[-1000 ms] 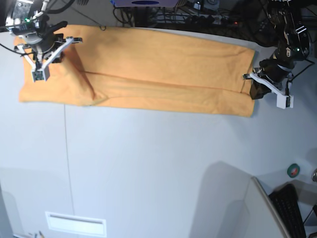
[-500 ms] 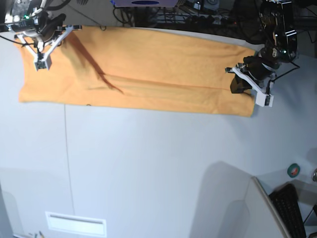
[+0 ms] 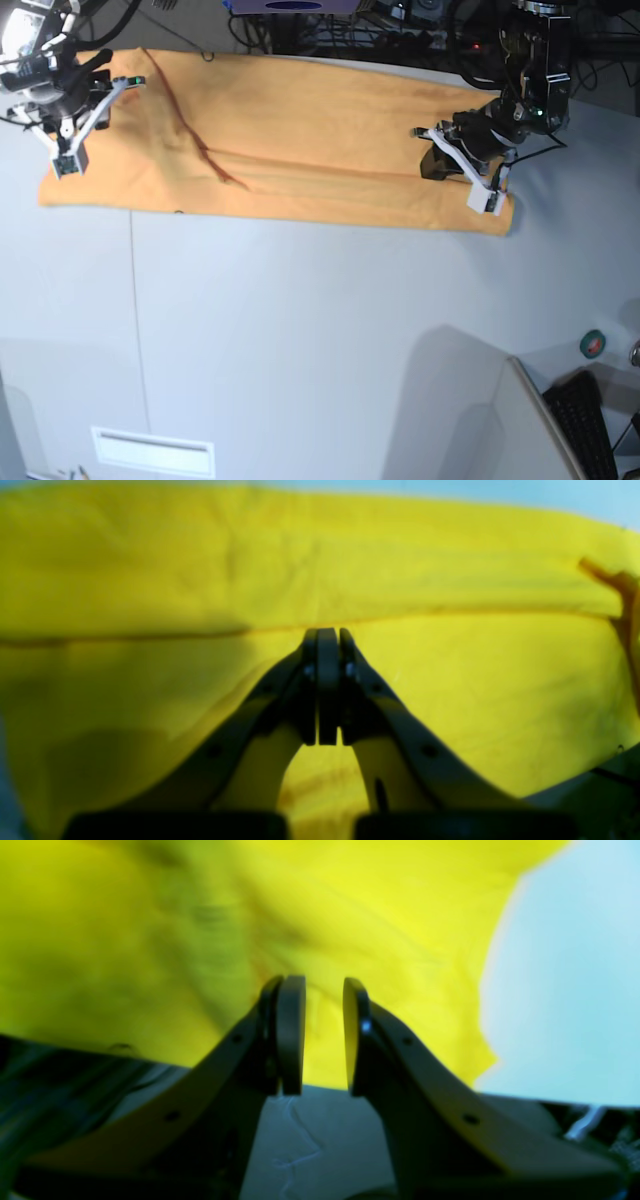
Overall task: Layout the t-shirt on the table in an organized manner, then fold the t-shirt properly
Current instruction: 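Grasp the folded strip ends with both grippers and pull it straight, then regrasp the strip end with the left gripper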
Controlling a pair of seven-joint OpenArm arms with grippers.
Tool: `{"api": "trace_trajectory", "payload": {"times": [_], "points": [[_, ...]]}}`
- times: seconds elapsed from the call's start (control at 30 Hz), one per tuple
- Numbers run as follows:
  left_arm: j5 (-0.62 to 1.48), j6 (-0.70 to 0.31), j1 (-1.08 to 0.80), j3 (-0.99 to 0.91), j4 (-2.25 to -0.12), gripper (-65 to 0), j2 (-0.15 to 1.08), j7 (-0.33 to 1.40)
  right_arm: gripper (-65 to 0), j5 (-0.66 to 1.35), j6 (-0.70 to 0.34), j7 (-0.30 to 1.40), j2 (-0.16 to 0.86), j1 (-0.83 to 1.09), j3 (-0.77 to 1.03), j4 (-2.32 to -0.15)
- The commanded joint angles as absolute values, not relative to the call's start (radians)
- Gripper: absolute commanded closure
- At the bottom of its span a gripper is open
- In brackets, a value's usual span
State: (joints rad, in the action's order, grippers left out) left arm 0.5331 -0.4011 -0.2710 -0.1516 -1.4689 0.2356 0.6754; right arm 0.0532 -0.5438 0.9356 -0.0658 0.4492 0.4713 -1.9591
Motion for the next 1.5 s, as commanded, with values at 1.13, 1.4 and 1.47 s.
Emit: {"api": "trace_trajectory", "payload": {"times": [1.13, 1.4, 1.47], "points": [[0.555, -0.352, -0.053, -0.251, -1.310, 0.0, 0.255, 0.604, 0.0, 0.059, -0.550, 0.630, 0.137, -0.015, 0.463, -1.331], [0.555, -0.470, -0.099, -0.499, -1.330, -51.5, 0.243, 0.631, 0.0, 0.059, -0.552, 0.630, 0.136, -0.007, 0.463, -1.343], [0.555, -0.538, -0.074, -0.530, -1.262, -65.0, 0.243, 0.630, 0.0, 0.059, -0.552, 0.630, 0.134, -0.005, 0.463, -1.343]]}}
